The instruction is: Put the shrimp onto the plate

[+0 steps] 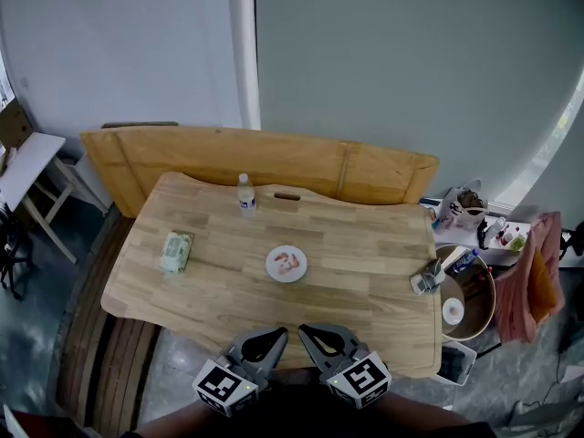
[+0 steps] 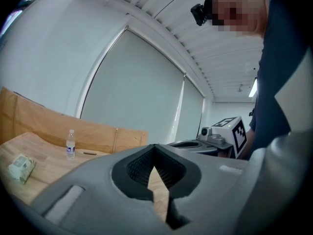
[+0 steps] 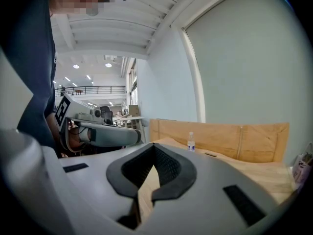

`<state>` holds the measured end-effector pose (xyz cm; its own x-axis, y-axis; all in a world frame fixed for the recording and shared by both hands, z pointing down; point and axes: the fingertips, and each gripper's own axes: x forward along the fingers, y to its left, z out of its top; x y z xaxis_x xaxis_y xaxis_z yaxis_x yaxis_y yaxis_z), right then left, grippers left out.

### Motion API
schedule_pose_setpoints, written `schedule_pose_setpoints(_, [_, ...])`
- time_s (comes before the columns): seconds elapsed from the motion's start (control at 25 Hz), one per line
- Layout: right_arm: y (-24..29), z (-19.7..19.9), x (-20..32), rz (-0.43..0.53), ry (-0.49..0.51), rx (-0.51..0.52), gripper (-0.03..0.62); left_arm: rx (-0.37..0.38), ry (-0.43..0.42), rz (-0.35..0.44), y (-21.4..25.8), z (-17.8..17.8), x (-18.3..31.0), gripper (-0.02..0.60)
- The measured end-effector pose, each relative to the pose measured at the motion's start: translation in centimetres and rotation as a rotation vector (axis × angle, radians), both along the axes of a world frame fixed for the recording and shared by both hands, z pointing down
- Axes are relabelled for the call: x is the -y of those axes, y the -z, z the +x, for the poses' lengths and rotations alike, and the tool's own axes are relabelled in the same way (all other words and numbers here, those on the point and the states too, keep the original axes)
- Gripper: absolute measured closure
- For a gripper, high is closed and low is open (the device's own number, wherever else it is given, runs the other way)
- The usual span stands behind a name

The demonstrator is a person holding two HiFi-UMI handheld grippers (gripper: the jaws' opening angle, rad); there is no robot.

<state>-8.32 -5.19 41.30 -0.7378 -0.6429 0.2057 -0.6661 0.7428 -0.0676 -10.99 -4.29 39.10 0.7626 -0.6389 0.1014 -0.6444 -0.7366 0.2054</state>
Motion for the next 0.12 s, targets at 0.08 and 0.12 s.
schedule_pose_setpoints(0.08, [-0.28, 0.01, -0.03, -0.005, -0.002, 0.004, 0.585, 0.004, 0.0, 0.001, -0.23, -0.04, 0.05, 0.577])
schedule_pose_setpoints(0.12, [-0.42, -0.01, -0.05, -0.008, -0.002, 0.007, 0.585, 0.007, -0.001, 0.002, -0.34, -0.06, 0.07, 0.577])
